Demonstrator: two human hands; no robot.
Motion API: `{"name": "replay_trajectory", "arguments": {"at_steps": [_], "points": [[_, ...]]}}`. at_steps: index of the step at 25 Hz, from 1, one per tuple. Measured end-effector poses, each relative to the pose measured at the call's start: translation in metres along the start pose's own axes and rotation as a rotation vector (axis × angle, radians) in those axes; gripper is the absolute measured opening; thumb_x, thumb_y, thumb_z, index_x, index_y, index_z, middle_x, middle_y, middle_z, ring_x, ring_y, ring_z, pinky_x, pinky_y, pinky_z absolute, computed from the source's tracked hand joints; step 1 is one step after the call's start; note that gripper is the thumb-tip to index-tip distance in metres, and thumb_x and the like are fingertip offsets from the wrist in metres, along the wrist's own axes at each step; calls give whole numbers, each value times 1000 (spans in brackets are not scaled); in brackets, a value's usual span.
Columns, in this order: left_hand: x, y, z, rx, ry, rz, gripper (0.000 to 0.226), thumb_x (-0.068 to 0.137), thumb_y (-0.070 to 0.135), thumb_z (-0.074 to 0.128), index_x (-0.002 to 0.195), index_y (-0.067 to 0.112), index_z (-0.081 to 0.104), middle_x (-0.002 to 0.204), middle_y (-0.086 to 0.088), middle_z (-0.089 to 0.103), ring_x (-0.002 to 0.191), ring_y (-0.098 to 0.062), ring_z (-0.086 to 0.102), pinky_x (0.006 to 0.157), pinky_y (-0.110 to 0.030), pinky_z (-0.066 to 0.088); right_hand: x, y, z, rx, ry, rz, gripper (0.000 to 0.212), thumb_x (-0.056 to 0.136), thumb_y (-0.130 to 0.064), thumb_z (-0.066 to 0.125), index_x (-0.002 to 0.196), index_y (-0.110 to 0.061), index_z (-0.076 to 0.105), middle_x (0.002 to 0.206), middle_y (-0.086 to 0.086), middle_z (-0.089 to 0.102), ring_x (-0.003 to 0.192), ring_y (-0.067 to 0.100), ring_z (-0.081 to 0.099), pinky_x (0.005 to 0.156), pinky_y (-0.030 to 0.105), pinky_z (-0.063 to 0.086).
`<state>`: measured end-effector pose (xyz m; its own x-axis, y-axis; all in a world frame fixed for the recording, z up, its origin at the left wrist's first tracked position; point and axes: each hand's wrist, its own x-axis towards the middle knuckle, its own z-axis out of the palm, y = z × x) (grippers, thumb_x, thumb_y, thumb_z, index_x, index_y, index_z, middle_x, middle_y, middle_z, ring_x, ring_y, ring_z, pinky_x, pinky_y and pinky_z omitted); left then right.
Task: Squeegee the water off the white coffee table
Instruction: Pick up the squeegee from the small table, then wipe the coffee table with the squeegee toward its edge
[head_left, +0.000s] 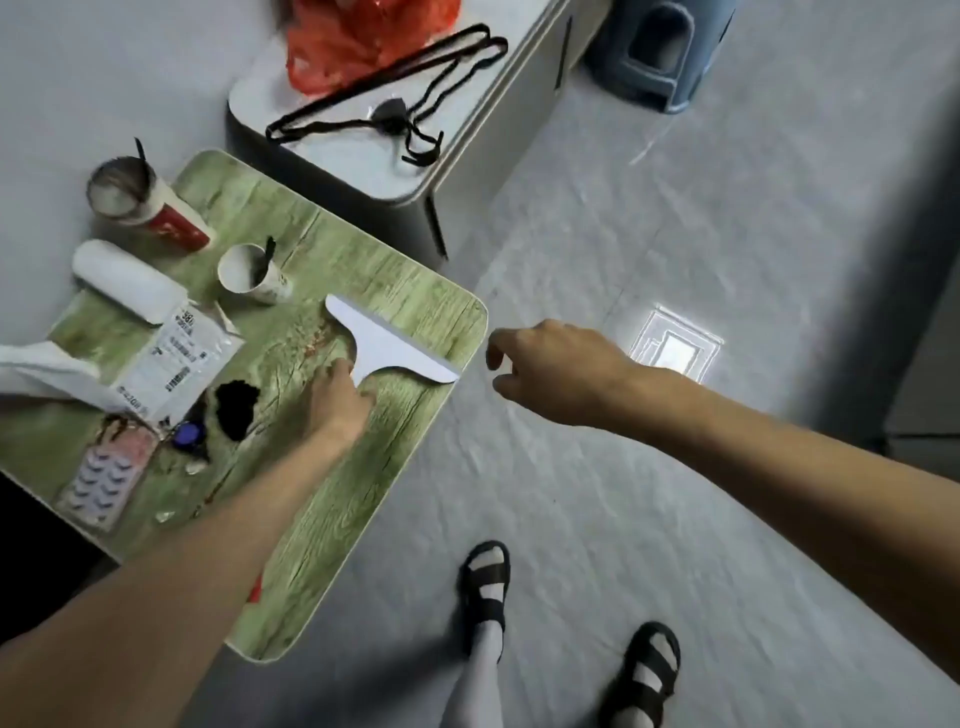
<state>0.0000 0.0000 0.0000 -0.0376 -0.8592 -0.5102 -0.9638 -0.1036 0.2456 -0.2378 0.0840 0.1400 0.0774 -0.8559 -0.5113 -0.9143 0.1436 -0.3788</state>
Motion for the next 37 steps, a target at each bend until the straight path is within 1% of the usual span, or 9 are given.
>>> {"name": "replay_trajectory", "arguments": {"at_steps": [2,5,10,16,20,27,29,33,37], "points": [[18,-9,14,109,-17,-60,47,91,18,60,134,4,45,133,-24,49,120,-42,50,99,-49,44,16,14,13,-3,-22,39,27,92,-29,45,116,-24,56,111,5,65,98,31,61,80,39,52],[31,-20,22,278,-17,-43,28,94,18,55,117,4,55,120,-23,59,106,-41,59,87,-46,50,17,25,23,33,-65,70,26,93,-29,45,116,-25,56,110,4,65,97,29,61,78,36,50],[18,35,-12,251,-289,63,18,91,27,64,91,8,63,93,-11,69,79,-27,60,68,-30,43,-12,42,-19,102,-19,80,27,93,-31,45,117,-27,56,105,3,66,96,29,60,80,38,50],[-67,201,-107,-130,-486,334,18,85,16,72,80,4,59,69,-14,60,54,-20,50,54,-25,39,-108,60,-132,116,50,160,26,93,-35,47,117,-28,56,102,1,65,97,25,59,71,30,39],[-159,341,-192,-357,-559,509,14,87,9,66,79,6,55,57,-7,50,44,-12,42,42,-19,35,-211,82,-230,118,109,257,27,93,-45,50,113,-29,58,102,-2,66,84,20,53,70,28,37],[-298,569,-252,-609,-729,614,18,86,2,66,71,8,58,61,-8,56,50,-12,51,45,-17,47,-354,168,-337,432,407,369,56,87,-56,55,130,-21,43,111,3,67,98,23,61,89,37,48],[-337,630,-248,-617,-750,655,17,87,3,66,73,6,57,63,-9,57,48,-10,54,46,-16,49,-385,197,-358,562,547,378,55,86,-52,61,126,-19,44,105,3,67,95,22,62,88,40,49],[-387,730,-244,-575,-746,746,24,88,9,66,68,10,53,64,-9,61,49,-12,56,47,-18,48,-429,256,-401,528,765,458,23,86,-29,60,99,-16,46,98,12,65,91,32,60,77,42,51],[-389,822,-241,-229,-531,949,15,87,28,64,88,14,67,85,-6,70,61,-16,59,53,-21,42,-450,338,-446,327,820,614,15,90,-30,43,98,-17,44,94,15,61,81,36,54,65,40,45]]}}
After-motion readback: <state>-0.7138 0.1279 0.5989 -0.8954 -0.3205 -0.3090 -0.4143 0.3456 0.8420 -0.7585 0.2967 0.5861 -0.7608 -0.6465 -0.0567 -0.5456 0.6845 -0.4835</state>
